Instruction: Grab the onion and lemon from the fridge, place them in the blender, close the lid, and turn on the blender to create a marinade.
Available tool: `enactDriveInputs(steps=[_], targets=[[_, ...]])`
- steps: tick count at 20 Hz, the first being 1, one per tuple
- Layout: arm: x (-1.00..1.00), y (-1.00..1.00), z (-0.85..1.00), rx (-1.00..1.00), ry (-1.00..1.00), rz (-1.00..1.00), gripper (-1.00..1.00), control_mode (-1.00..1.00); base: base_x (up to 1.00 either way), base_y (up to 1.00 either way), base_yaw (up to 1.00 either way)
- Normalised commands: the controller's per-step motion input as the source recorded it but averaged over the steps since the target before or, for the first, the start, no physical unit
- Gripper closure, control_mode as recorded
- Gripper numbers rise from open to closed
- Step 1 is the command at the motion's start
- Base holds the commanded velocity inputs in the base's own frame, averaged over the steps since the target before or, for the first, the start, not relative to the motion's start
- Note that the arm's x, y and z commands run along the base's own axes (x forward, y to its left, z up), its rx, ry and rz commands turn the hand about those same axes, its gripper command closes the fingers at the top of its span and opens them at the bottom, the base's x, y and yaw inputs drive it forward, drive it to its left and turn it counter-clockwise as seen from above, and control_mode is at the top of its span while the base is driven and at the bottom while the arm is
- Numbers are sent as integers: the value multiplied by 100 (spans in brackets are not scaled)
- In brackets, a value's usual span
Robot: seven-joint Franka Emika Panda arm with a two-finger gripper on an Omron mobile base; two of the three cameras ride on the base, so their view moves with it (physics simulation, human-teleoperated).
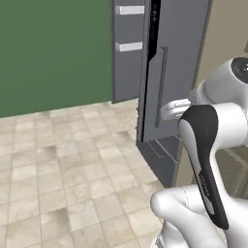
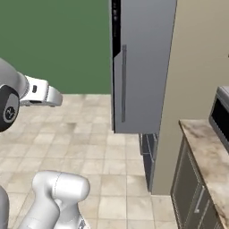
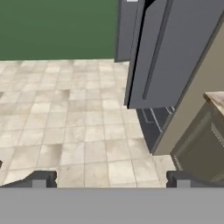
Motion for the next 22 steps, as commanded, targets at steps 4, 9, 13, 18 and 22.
enactDriveInputs(steps=[4, 9, 13, 18, 22], targets=[[0, 0, 0, 0, 0, 0, -100, 100, 100, 54, -23], [0, 0, 0, 0, 0, 0, -100, 100, 100, 90, -30], [0, 0, 0, 0, 0, 0, -100, 100, 100, 100, -37], [0, 0, 0, 0, 0, 0, -100, 100, 98, 90, -50], [0, 0, 0, 0, 0, 0, -100, 100, 70, 67, -74]])
